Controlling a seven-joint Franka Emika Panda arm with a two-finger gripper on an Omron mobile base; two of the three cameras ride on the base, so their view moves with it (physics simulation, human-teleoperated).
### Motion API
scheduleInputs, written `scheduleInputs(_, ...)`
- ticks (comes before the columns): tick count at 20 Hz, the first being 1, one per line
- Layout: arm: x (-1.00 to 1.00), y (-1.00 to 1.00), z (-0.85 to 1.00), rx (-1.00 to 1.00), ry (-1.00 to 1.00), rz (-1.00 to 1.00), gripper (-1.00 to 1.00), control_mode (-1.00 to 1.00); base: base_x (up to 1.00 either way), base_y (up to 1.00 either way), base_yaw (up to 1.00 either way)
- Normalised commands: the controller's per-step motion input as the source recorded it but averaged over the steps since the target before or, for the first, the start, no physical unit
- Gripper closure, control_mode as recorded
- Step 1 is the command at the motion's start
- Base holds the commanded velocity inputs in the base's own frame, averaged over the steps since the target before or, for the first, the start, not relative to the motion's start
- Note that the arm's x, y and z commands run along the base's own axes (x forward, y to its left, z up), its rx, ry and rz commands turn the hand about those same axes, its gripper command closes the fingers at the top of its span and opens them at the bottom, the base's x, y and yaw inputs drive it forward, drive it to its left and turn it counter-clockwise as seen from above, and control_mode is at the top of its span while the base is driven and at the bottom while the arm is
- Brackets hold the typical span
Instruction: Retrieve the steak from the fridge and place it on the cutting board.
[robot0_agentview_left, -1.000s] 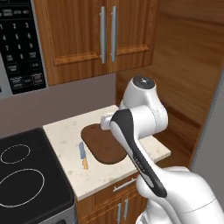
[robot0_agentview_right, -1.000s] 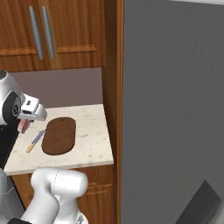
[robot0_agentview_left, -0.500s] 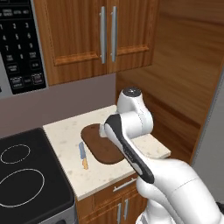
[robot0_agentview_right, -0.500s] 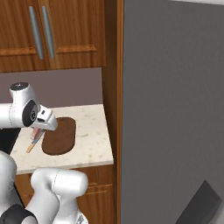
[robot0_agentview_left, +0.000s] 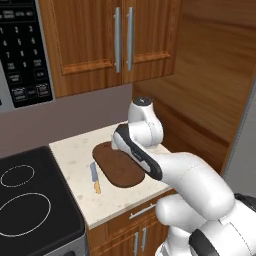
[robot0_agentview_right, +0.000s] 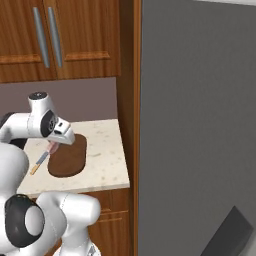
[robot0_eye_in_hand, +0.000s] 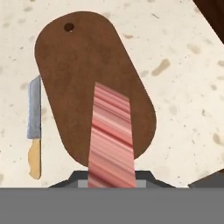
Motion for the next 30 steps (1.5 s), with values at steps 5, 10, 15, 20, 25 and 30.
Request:
scheduleInputs(5, 0.68, 0.11, -0.51, 0.0, 0.04, -0.11, 1.0, -1.0, 0.0, 0.0, 0.0)
scheduleInputs(10, 0.4, 0.24, -0.64, -0.07, 0.01, -0.06, 1.0, -1.0, 0.0, 0.0, 0.0)
scheduleInputs(15, 0.23, 0.24, -0.61, -0.09, 0.0, -0.04, 1.0, -1.0, 0.0, 0.0, 0.0)
scheduleInputs(20, 0.39, -0.03, -0.49, -0.01, 0.07, -0.03, 1.0, -1.0, 0.0, 0.0, 0.0)
scheduleInputs(25, 0.1, 0.0, -0.24, 0.01, 0.01, 0.0, 1.0, -1.0, 0.0, 0.0, 0.0)
scheduleInputs(30, 0.0, 0.0, -0.23, 0.01, 0.0, 0.0, -1.0, -1.0, 0.0, 0.0, 0.0)
